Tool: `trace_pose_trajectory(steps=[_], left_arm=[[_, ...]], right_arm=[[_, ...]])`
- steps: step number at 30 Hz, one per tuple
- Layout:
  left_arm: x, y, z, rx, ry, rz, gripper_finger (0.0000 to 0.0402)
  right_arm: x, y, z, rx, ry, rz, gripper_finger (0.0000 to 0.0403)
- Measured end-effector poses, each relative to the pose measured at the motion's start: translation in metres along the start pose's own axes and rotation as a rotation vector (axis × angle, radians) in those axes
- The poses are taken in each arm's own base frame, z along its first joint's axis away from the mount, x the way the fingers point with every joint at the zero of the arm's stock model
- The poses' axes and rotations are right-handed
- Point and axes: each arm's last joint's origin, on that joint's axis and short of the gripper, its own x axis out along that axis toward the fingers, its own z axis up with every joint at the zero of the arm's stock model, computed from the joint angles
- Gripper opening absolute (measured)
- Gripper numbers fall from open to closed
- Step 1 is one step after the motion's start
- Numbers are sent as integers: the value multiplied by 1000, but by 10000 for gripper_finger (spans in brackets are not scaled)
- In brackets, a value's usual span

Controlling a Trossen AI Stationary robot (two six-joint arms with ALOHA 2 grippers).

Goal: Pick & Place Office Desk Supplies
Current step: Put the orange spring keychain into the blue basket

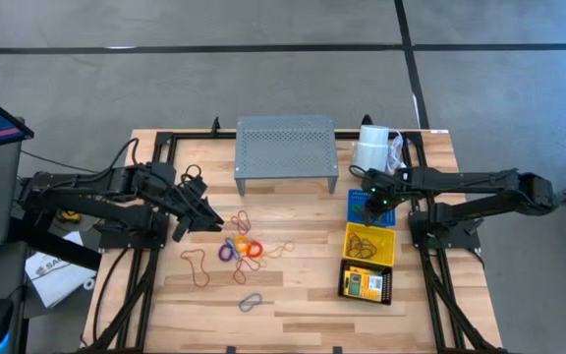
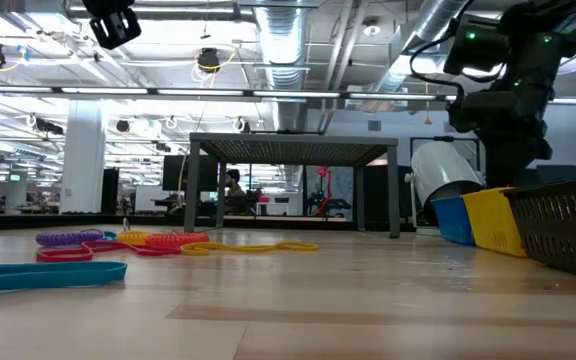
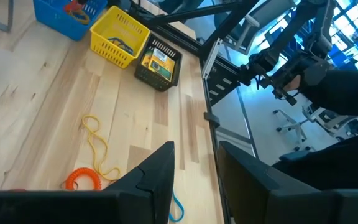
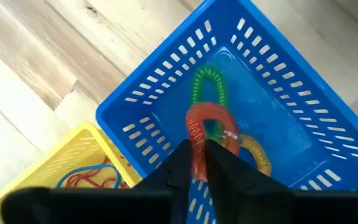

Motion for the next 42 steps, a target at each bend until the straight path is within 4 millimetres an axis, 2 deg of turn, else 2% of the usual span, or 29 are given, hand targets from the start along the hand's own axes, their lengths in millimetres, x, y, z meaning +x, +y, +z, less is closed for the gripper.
trace_pose_trajectory(steps=[9, 13, 18, 24, 30, 33, 37, 42], left_arm=[[14, 5, 0, 5, 43, 26, 120], [22, 8, 0, -2, 69, 41, 126], [37, 12, 0, 122, 107, 49, 136], [60, 19, -3, 307, 149, 106, 141], [86, 29, -18, 382, 316, 129, 141], [100, 33, -29, 427, 413, 131, 141], [116, 39, -40, 457, 505, 145, 141], [137, 41, -47, 499, 569, 199, 141]], right_arm=[[0, -3, 0, 69, 26, 6, 191], [-2, -3, 3, 85, 16, 7, 226], [-19, 7, 12, 66, -52, 44, 216], [-65, 29, 22, 3, -229, 140, 180], [-118, 48, 14, -10, -421, 264, 143], [-137, 55, 4, -7, -500, 353, 129], [-150, 64, -9, -12, -549, 446, 117], [-150, 73, -20, -26, -573, 438, 112]])
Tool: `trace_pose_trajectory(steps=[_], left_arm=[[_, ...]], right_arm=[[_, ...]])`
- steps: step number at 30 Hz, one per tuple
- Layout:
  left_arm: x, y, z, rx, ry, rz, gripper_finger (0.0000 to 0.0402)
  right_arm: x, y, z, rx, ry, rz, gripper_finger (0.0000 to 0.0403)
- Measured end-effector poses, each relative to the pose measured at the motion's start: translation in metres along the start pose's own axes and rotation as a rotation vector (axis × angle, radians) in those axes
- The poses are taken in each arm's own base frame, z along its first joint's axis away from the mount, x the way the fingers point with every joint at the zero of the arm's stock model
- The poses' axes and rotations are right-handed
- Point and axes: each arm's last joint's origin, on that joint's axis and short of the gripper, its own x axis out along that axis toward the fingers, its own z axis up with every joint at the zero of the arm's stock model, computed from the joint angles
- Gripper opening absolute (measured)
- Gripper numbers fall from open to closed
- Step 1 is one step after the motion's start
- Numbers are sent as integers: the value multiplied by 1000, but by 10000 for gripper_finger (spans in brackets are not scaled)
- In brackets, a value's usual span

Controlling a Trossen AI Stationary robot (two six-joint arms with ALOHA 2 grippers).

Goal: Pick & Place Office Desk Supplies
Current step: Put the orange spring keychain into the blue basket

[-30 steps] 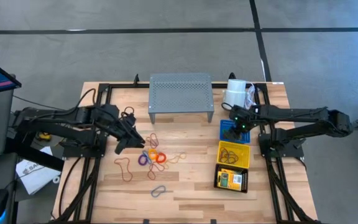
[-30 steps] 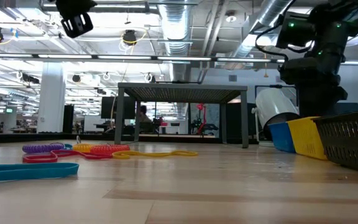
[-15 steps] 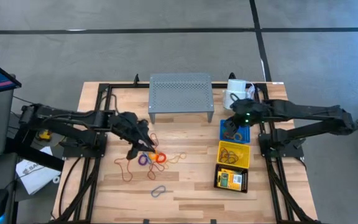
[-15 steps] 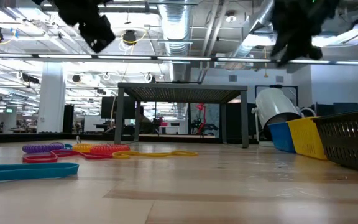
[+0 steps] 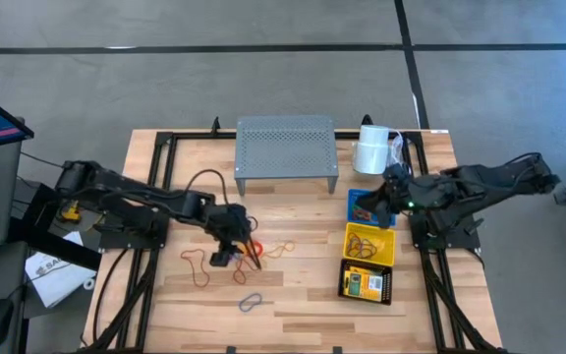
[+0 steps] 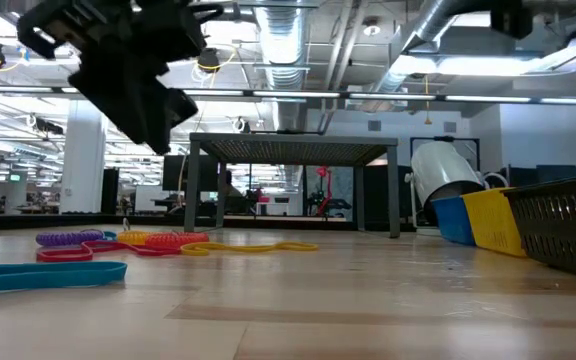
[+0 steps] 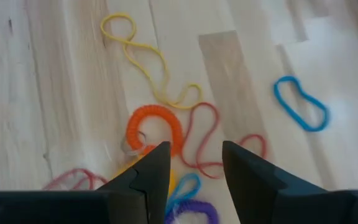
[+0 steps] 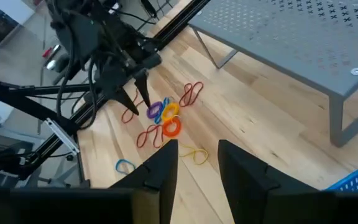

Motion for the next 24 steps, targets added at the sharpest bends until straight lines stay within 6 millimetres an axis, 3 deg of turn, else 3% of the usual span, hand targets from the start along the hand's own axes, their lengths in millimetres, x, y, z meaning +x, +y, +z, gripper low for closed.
trace_pose_trajectory(steps=[6, 14, 24], left_arm=[[24, 0, 4, 39, 72, 64, 151], [50, 4, 8, -51, 35, 78, 197], [71, 0, 4, -66, 70, 88, 215]], right_arm=[[10, 8, -8, -24, 20, -19, 111], [24, 19, -16, -51, 46, -13, 111], [22, 23, -15, -42, 25, 27, 111]])
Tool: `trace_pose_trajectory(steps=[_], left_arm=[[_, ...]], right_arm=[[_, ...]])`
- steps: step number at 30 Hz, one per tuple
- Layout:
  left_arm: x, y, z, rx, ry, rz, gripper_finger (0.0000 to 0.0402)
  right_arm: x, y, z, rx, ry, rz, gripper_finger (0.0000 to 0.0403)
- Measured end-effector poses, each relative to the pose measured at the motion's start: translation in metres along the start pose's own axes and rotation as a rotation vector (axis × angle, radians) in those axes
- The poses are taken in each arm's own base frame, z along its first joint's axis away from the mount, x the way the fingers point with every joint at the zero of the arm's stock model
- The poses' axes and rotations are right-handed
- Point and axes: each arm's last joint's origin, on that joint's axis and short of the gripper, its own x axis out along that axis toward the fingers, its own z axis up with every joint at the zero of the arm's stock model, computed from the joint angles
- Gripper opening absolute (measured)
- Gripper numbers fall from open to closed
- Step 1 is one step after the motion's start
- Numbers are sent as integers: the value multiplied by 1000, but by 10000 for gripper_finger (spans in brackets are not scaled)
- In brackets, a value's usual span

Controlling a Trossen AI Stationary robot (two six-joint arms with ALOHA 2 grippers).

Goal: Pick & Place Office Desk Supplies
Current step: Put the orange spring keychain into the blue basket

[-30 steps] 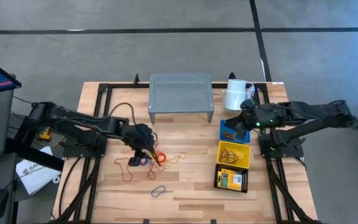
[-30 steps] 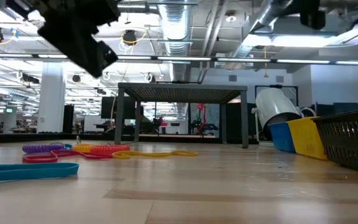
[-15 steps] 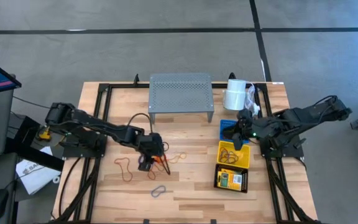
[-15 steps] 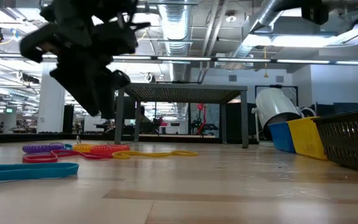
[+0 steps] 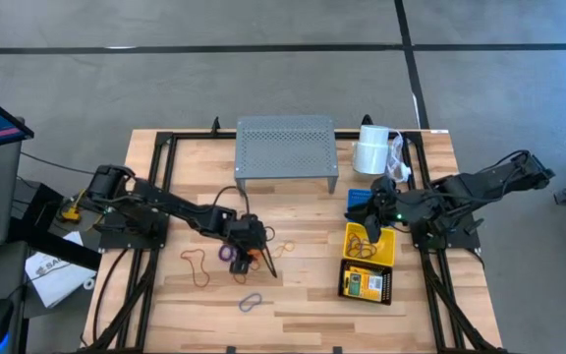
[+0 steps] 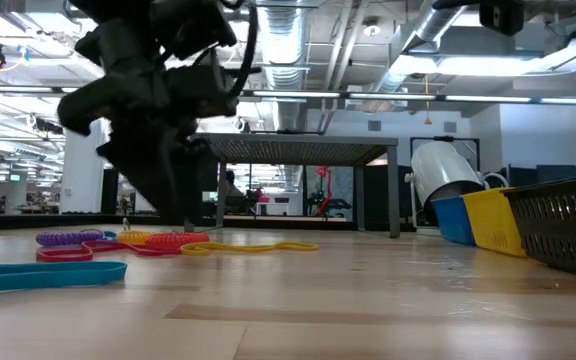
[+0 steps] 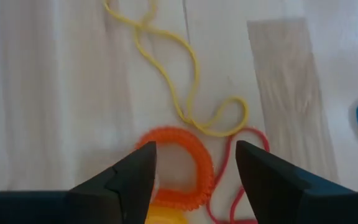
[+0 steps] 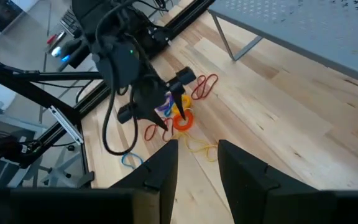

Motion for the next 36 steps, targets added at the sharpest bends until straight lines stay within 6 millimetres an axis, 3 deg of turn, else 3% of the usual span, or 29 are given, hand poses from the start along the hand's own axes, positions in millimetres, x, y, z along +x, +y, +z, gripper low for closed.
trace_pose_trajectory(steps=[8, 14, 23, 30, 36], left_arm=[[18, -6, -6, 7, 58, 23, 202], [22, -5, -6, -84, 55, 64, 180], [21, -4, -5, -180, 30, 60, 103], [22, -4, -6, -206, 26, 30, 18], [21, -3, -5, -232, 26, 20, 10]], right_arm=[[0, 1, 0, 3, -5, 7, 111], [0, 1, 1, 5, -7, 9, 111], [0, 1, 1, 7, -10, 13, 111], [0, 1, 1, 2, -10, 13, 111], [0, 3, 2, -13, -19, 25, 111]])
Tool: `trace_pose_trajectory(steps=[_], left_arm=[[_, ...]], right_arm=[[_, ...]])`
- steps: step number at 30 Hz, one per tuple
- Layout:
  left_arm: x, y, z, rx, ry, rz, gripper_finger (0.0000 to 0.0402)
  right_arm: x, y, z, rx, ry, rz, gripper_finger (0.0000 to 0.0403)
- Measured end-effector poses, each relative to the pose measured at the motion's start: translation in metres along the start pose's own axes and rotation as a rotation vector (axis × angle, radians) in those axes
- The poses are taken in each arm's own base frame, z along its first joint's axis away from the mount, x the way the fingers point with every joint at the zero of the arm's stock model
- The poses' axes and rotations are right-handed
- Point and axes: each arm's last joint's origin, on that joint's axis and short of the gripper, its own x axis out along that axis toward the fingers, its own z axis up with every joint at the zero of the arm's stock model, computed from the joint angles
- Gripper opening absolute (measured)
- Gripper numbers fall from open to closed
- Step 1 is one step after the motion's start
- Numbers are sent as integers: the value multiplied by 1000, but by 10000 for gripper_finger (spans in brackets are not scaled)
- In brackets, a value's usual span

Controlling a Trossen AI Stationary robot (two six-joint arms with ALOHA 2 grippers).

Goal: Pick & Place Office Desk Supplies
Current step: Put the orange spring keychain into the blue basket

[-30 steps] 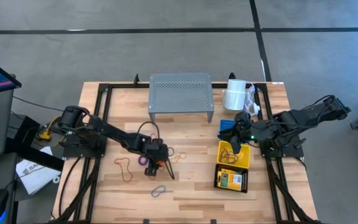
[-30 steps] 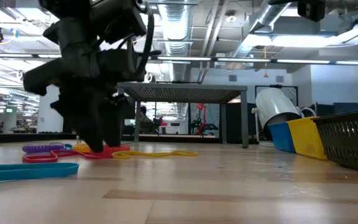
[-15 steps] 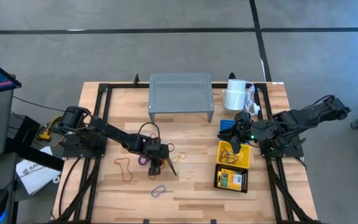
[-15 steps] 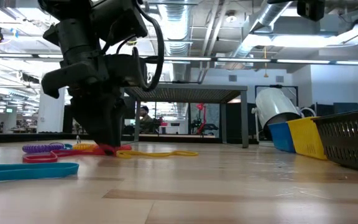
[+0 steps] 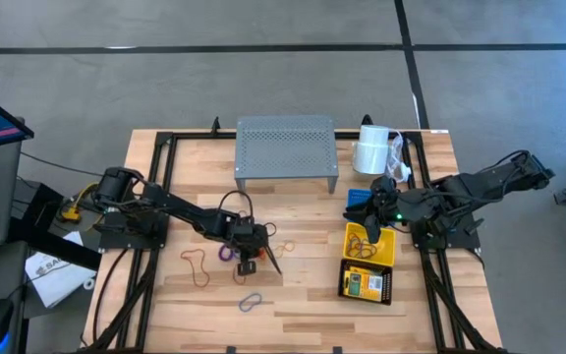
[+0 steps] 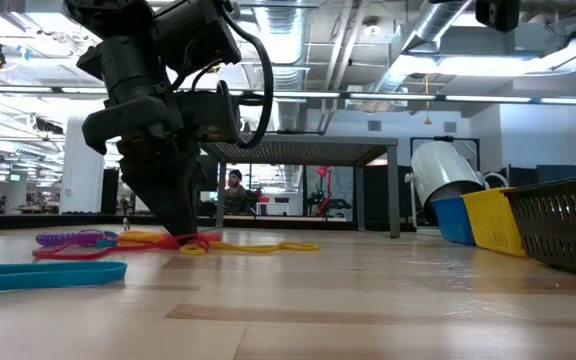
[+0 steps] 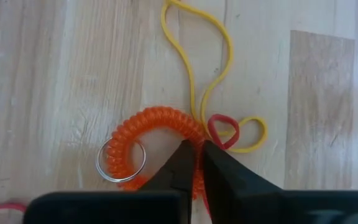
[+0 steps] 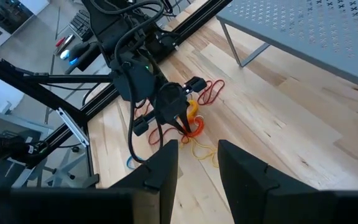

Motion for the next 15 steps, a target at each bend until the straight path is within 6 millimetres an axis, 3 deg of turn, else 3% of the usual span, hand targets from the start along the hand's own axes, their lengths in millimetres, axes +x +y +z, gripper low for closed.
trace_pose_trajectory(steps=[4, 15], left_arm=[[-9, 2, 0, -18, 1, -14, 6], [-68, 10, 17, -109, -216, 2, 3]], right_arm=[[0, 0, 0, 1, 0, 5, 111], [0, 5, 4, -7, -36, 50, 111]])
